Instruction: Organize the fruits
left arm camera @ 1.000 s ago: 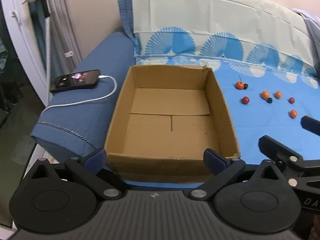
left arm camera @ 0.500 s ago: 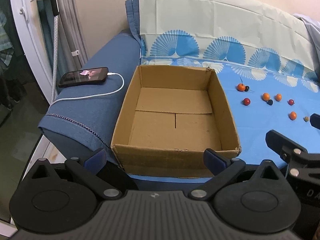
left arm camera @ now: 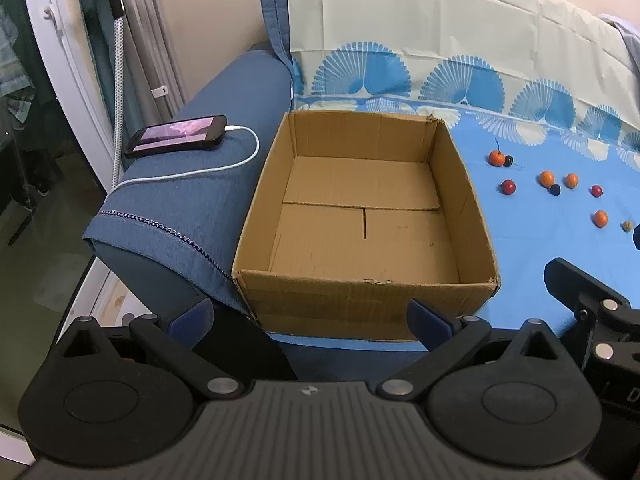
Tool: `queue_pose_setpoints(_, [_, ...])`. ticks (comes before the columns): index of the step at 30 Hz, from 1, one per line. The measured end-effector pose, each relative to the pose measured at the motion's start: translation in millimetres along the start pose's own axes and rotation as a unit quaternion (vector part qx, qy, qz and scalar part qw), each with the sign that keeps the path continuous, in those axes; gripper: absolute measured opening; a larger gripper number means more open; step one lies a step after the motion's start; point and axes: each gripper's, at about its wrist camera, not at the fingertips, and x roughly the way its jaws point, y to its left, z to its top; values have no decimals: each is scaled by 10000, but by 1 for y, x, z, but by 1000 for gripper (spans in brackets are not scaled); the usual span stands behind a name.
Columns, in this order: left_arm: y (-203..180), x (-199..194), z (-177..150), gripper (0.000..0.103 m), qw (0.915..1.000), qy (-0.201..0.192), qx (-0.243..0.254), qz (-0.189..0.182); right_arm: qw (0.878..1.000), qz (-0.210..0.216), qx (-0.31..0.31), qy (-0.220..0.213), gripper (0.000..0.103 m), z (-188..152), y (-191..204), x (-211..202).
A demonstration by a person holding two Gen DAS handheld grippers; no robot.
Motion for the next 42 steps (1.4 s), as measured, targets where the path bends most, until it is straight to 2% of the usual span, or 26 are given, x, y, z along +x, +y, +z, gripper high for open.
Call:
queue_pose_setpoints(18, [3,15,-6,103,9998,203,-42,-27,9998,34,-124,132,103,-2,7,11])
queue_pose_setpoints(42, [1,16,-8,103,9996,266,1,14,9997,140,-130,169,102,-6,4,13])
